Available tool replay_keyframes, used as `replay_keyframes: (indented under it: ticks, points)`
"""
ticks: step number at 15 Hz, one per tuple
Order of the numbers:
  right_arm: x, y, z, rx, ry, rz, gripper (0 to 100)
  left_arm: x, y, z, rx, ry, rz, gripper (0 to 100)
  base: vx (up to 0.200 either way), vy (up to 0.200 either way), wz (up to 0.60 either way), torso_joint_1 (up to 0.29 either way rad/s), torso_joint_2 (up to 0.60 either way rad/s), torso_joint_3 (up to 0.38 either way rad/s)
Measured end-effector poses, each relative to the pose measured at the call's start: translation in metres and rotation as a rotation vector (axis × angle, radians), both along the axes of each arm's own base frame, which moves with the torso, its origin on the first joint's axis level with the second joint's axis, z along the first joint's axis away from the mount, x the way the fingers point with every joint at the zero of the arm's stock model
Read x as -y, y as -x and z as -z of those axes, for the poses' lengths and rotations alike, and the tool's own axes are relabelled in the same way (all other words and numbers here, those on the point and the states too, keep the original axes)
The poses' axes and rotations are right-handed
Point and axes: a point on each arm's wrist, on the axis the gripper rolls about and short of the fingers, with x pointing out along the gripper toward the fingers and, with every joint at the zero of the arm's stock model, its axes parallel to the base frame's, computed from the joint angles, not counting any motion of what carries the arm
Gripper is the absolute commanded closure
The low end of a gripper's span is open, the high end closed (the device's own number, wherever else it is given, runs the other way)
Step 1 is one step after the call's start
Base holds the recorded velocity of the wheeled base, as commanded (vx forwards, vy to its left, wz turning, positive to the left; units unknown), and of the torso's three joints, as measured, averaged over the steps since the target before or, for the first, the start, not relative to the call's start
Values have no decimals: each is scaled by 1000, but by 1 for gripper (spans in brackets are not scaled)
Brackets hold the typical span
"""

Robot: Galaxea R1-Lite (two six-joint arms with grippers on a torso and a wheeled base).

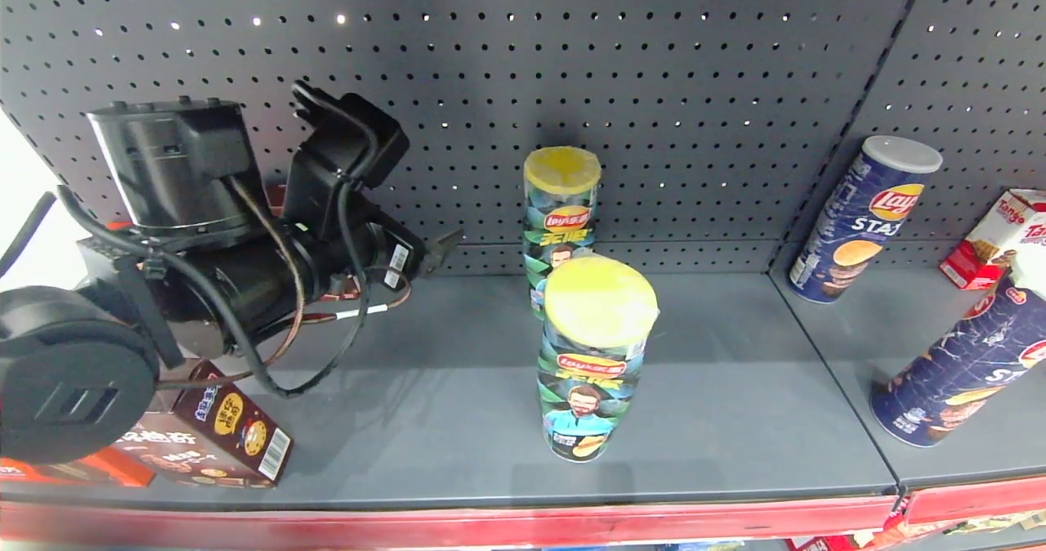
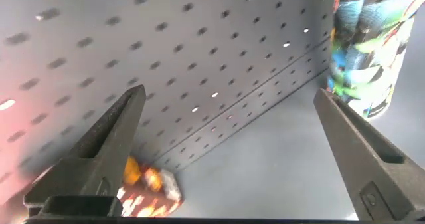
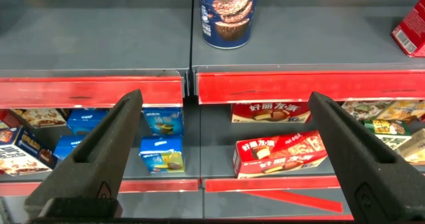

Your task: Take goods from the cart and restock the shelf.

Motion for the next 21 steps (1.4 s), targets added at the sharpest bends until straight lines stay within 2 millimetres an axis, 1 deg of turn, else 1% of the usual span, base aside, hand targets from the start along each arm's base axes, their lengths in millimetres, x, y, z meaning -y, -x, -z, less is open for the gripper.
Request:
replay_keyframes:
  ticks: [3, 4, 7, 8, 9, 10, 12, 13, 14, 16, 18, 21]
  points:
    - [0, 0, 0, 0, -10, 0, 0, -10, 17, 2, 22, 19, -49, 0, 0, 0, 0, 0, 0, 0]
    - [0, 0, 0, 4, -53, 3, 0, -11, 20, -1, 40, 47, -47, 0, 0, 0, 0, 0, 0, 0]
    - [0, 0, -3, 20, -50, -1, 0, -12, 24, -10, 103, 106, -40, 0, 0, 0, 0, 0, 0, 0]
    - [0, 2, -11, 56, -62, -3, 0, -13, 24, -10, 104, 106, -40, 0, 0, 0, 0, 0, 0, 0]
    - [0, 5, -24, 94, -82, -10, 0, -13, 25, -8, 100, 104, -36, 0, 0, 0, 0, 0, 0, 0]
    - [0, 9, -44, 135, -96, -27, 0, -13, 25, -8, 105, 107, -35, 0, 0, 0, 0, 0, 0, 0]
    - [-1, 10, -87, 139, -83, -104, 0, -14, 26, -6, 101, 119, -36, 0, 0, 0, 0, 0, 0, 0]
    - [-2, 6, -108, 121, -62, -174, 0, -15, 25, -6, 95, 134, -37, 0, 0, 0, 0, 0, 0, 0]
    - [-4, -1, -124, 93, -25, -269, 0, -15, 25, -5, 91, 141, -38, 0, 0, 0, 0, 0, 0, 0]
    - [-6, -19, -146, 41, 38, -401, 0, -15, 25, -4, 84, 152, -40, 0, 0, 0, 0, 0, 0, 0]
    - [-11, -43, -159, -26, 75, -523, 0, -16, 25, -4, 87, 161, -42, 0, 0, 0, 0, 0, 0, 0]
    - [-28, -76, -161, -148, 100, -727, 0, -16, 24, -2, 75, 185, -44, 0, 0, 0, 0, 0, 0, 0]
